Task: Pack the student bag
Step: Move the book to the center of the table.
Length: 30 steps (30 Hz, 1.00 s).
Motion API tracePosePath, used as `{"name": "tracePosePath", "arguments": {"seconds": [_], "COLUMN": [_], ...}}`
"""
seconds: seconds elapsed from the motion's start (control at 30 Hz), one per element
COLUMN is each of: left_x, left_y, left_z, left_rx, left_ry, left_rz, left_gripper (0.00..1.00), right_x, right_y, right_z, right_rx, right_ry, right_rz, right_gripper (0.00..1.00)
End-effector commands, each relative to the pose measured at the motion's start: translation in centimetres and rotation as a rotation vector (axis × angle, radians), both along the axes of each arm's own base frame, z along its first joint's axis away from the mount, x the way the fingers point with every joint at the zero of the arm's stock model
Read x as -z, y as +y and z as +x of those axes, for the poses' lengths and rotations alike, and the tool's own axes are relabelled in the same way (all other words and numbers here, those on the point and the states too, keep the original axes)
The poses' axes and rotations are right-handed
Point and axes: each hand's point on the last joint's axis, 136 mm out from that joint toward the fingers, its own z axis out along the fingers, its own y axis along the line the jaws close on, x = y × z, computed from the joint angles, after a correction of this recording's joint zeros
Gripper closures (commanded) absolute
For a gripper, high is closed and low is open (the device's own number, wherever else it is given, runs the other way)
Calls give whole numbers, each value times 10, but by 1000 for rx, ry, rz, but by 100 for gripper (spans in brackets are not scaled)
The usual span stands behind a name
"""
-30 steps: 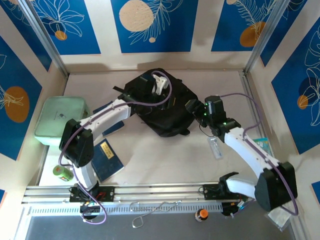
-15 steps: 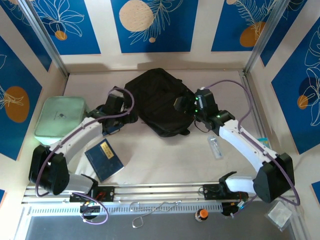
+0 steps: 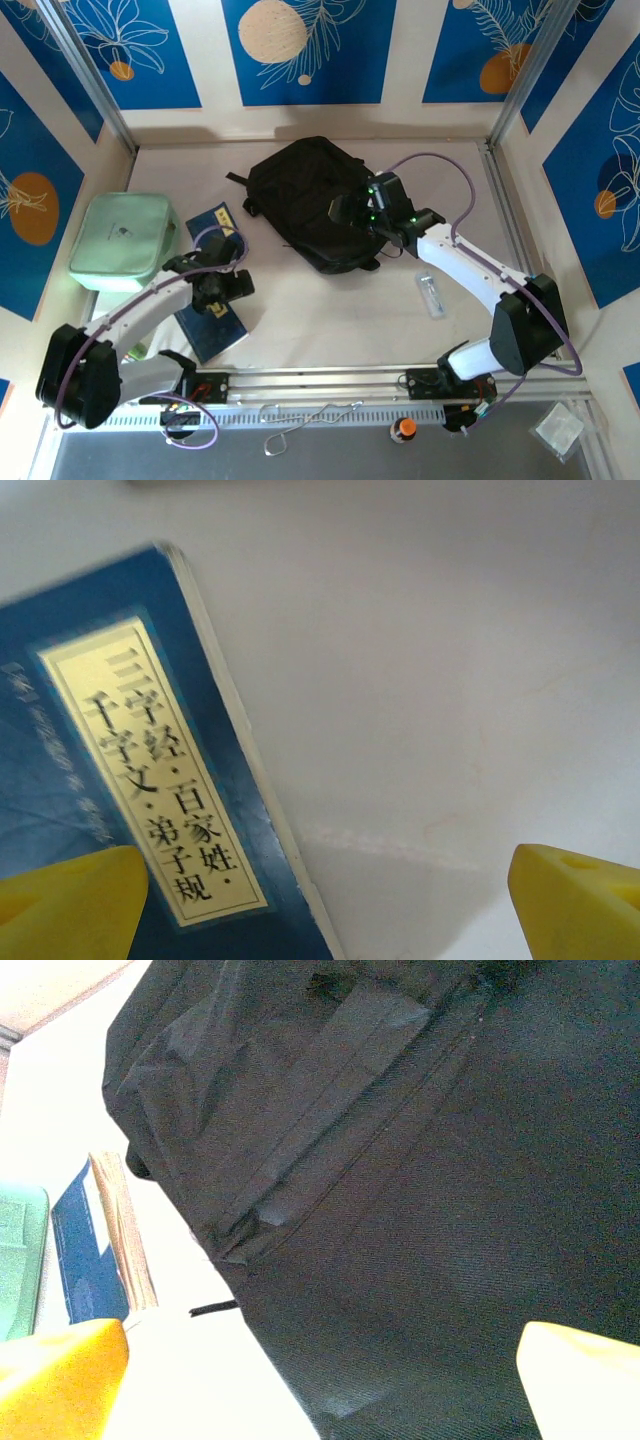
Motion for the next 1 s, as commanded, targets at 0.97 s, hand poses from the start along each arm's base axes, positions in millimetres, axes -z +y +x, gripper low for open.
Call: {"name": "tracePosePath", "arguments": {"seconds": [0.97], "left_x": [-19], "left_y": [-138], "left_z": [52], "left_rx": [316], "left_ry": [-54], "left_rz": [-346], "left_gripper": [6], "right_x": [7], "right_y": [17], "right_z": [-10], "right_rx": [-93], "right_ry": [39], "right_rz": [-8], "right_gripper": [6]}}
